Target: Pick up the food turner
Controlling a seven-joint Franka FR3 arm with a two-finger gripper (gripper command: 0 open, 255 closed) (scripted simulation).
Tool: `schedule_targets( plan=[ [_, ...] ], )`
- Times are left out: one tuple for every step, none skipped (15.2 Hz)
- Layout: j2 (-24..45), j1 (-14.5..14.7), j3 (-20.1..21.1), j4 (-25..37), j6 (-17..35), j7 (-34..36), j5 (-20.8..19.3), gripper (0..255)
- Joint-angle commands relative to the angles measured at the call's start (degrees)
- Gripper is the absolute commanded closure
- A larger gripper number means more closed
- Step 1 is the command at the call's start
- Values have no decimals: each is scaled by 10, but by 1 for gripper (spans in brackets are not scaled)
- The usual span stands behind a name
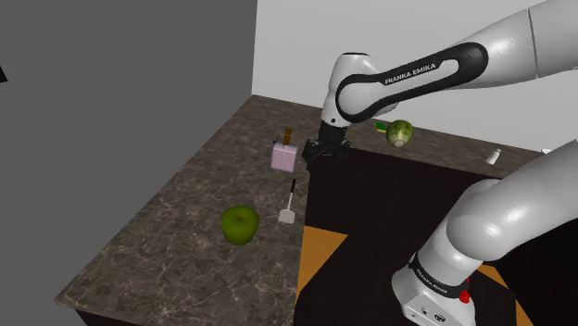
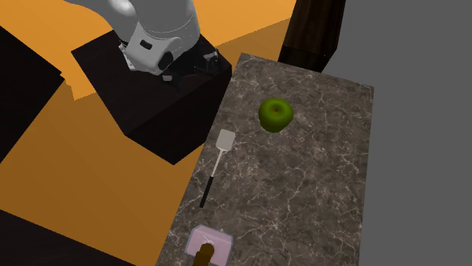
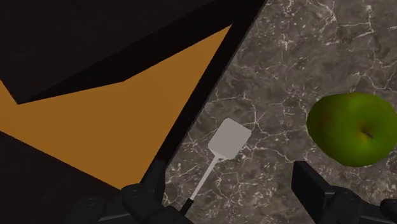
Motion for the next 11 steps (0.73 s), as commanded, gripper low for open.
schedule_targets(
  plan=[
    [50, -10, 9, 4, 52, 31, -6, 0],
    [72, -14, 13, 7, 73, 47, -11, 0],
    [95, -19, 16, 11, 94, 63, -16, 0],
    [118, -24, 19, 16, 114, 79, -23, 0],
    [141, -29, 21, 21, 134, 97, -31, 0],
    [165, -33, 22, 28, 153, 114, -40, 0],
    [188, -37, 23, 35, 171, 133, -50, 0],
    [212, -40, 23, 42, 188, 152, -61, 0],
    [236, -43, 21, 51, 204, 172, -72, 0],
    [259, -45, 19, 60, 220, 192, -85, 0],
    [283, -46, 15, 70, 234, 212, -98, 0]
  ],
)
